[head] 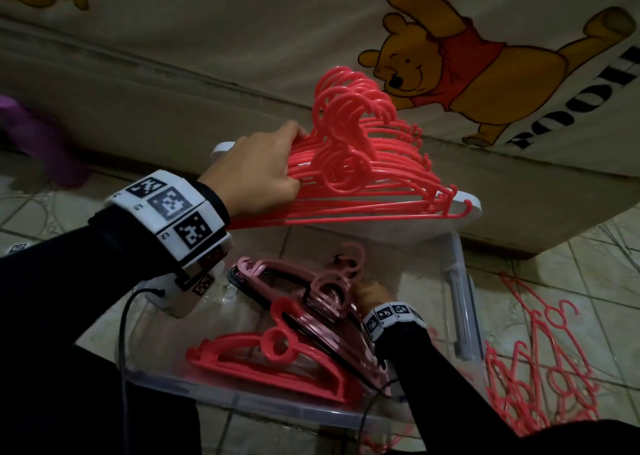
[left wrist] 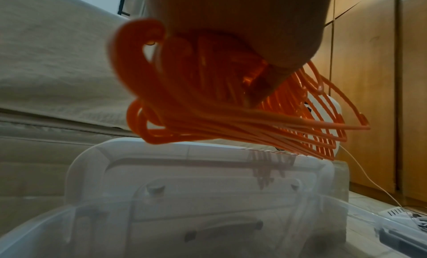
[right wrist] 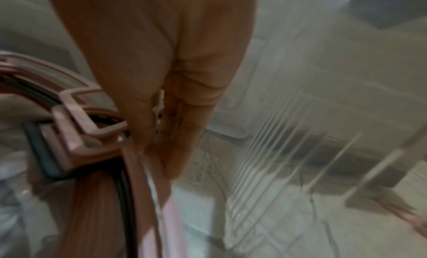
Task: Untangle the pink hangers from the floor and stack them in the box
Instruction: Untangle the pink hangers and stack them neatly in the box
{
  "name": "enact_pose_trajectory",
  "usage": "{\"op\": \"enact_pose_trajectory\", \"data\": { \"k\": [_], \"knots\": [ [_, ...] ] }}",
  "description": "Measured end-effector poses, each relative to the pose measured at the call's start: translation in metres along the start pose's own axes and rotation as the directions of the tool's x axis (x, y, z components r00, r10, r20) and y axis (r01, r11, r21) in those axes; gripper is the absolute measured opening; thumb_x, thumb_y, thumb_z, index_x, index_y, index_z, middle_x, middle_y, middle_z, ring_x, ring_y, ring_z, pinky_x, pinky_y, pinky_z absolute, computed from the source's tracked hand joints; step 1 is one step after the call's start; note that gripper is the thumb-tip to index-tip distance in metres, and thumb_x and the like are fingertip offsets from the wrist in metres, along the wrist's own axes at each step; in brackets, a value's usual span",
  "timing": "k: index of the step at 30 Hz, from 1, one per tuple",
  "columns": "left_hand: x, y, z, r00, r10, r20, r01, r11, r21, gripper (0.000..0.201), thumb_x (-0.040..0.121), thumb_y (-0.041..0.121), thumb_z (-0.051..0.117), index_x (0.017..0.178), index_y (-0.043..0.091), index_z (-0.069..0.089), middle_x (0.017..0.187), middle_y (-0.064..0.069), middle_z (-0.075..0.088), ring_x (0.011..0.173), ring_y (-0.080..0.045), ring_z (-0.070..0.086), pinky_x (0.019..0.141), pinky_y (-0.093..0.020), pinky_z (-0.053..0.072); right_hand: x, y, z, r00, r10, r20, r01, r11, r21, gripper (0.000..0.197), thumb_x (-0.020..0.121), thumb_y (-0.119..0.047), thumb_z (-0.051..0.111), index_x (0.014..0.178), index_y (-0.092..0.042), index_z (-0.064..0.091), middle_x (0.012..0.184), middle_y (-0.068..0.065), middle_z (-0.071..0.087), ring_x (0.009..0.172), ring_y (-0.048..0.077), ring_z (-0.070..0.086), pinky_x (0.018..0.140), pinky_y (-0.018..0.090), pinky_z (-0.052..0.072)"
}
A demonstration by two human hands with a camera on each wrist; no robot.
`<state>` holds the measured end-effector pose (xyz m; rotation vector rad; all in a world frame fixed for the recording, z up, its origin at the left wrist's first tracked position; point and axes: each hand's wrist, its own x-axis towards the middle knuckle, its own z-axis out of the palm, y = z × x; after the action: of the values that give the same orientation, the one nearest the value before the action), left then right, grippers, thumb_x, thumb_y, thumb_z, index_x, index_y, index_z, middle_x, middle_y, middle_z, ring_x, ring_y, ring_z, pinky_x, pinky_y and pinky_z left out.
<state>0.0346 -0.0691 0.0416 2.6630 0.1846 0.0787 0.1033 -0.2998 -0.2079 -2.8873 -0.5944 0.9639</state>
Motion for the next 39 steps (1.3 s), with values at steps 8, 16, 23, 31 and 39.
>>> {"op": "enact_pose_trajectory", "data": {
  "k": [8,16,23,31,39],
  "knots": [
    [0.004,-0.002,0.003,0.999,0.041,-0.013,-0.042,0.999,-0.020,0.058,0.063,0.033,0.047,0.120,0.025,0.044,0.081,0.004,0.054,0.080,-0.028,0.056,0.076,-0.038,0.046,-0.021,-0.007,-0.001,0.991,-0.125,0.046,0.126,0.992,-0.015,0.040,0.086,-0.030,0.060,0.122,-0.013,0.060,0.125,0.011,0.060,0.119,0.026,0.055,0.101,0.028,0.036],
    [0.005,-0.006,0.004,0.994,0.103,0.024,-0.102,0.993,-0.052,0.046,0.072,0.016,0.059,0.115,0.023,0.047,0.082,0.006,0.055,0.073,-0.022,0.052,0.070,-0.031,0.036,-0.041,-0.021,-0.012,0.987,-0.162,-0.014,0.161,0.985,-0.055,0.059,0.089,-0.065,0.031,0.133,-0.028,0.045,0.132,0.006,0.055,0.122,0.024,0.051,0.108,0.032,0.035],
    [-0.002,-0.010,-0.009,0.985,0.108,0.137,-0.108,0.994,-0.005,0.065,0.056,0.033,0.046,0.120,0.026,0.049,0.092,0.006,0.060,0.087,-0.022,0.059,0.080,-0.035,0.047,-0.051,0.028,-0.105,0.985,0.065,-0.158,-0.026,0.972,0.235,0.026,0.093,-0.006,0.052,0.116,0.003,0.060,0.120,0.024,0.061,0.111,0.038,0.058,0.090,0.036,0.047],
    [-0.009,-0.016,-0.023,0.968,0.078,0.237,-0.090,0.995,0.043,0.041,0.066,0.024,0.056,0.106,0.017,0.052,0.094,-0.004,0.062,0.084,-0.027,0.059,0.069,-0.030,0.042,-0.113,0.006,-0.176,0.875,0.023,-0.484,0.392,0.552,0.736,0.035,0.093,-0.034,0.052,0.118,-0.010,0.057,0.121,0.010,0.063,0.103,0.019,0.062,0.089,0.040,0.050],
    [-0.020,-0.008,-0.010,0.922,0.108,0.373,-0.180,0.970,0.165,0.018,0.069,0.028,0.059,0.082,0.027,0.046,0.079,0.009,0.056,0.076,-0.017,0.055,0.064,-0.024,0.035,-0.153,-0.040,-0.163,0.802,-0.419,-0.426,0.468,0.883,0.014,0.111,0.063,-0.067,0.069,0.148,-0.026,0.011,0.157,0.001,0.015,0.145,0.018,0.011,0.117,0.043,0.011]
  ]
}}
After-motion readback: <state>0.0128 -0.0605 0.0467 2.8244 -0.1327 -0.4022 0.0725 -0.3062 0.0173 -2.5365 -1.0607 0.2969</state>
